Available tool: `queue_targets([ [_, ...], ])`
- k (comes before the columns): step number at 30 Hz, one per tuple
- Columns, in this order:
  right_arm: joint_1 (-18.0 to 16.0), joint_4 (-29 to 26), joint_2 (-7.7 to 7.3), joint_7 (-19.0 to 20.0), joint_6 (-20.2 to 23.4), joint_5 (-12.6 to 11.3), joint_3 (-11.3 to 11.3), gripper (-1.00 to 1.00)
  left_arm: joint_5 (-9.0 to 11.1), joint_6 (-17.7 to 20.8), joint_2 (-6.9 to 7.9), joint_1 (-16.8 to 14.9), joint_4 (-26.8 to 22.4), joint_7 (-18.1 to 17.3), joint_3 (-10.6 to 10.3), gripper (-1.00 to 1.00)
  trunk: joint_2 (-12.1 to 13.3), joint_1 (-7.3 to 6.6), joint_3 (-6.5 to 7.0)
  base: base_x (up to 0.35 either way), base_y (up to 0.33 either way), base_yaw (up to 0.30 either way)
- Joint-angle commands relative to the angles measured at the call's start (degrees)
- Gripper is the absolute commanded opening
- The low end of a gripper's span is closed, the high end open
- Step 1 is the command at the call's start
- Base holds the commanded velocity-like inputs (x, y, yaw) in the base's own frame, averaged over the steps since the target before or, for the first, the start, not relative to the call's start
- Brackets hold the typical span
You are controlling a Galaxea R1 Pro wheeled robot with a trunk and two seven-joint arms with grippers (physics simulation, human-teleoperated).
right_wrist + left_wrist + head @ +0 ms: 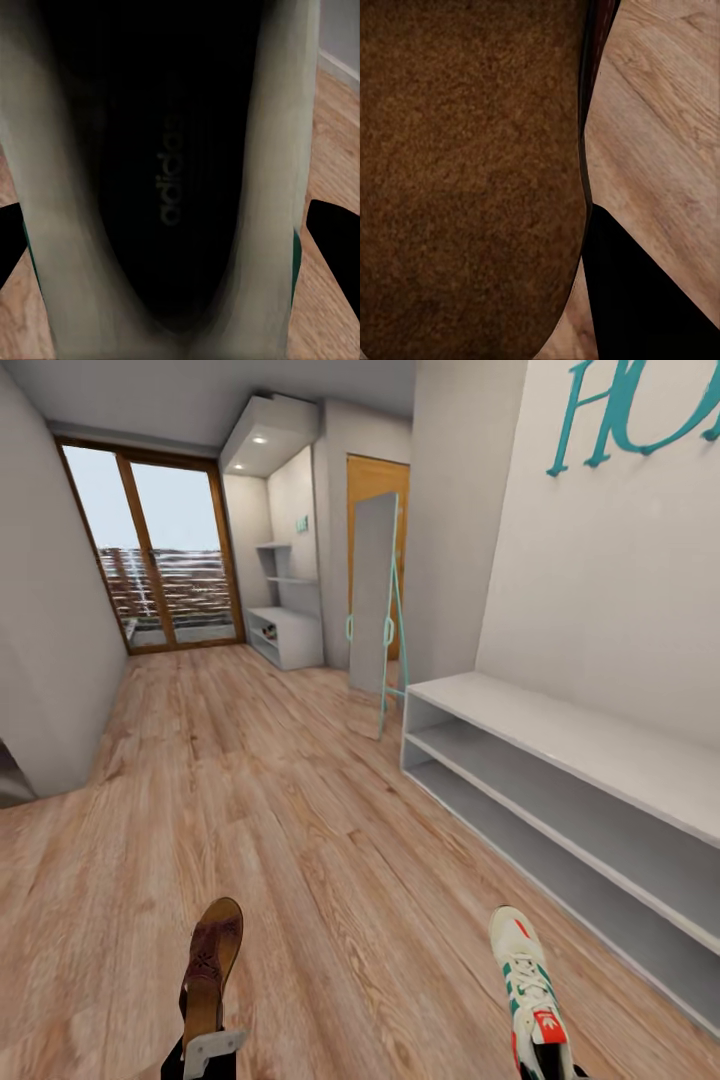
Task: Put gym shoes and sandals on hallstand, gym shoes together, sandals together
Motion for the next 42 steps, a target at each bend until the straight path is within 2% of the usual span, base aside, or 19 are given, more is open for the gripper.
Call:
queue_targets([
  [1, 0.0, 0.0, 0.09, 0.4, -0.2, 0.3, -0.4, -1.00, -0.2, -0.1, -0.04, 0.0, 0.0, 0.1, 0.1, -1.00, 0.4, -0.24, 0.13, 0.000, 0.000, 0.223],
  [26, 0.0, 0.2, 0.24, 0.4, -0.2, 0.4, -0.4, -1.00, -0.2, -0.1, -0.16, 0.0, 0.0, 0.1, 0.1, -1.00, 10.4, -5.73, 4.62, 0.000, 0.000, 0.269],
  [42, 0.0, 0.2, 0.24, 0.4, -0.2, 0.3, -0.4, -1.00, -0.2, -0.1, -0.30, 0.0, 0.0, 0.1, 0.1, -1.00, 10.4, -5.73, 4.62, 0.014, 0.000, 0.274],
])
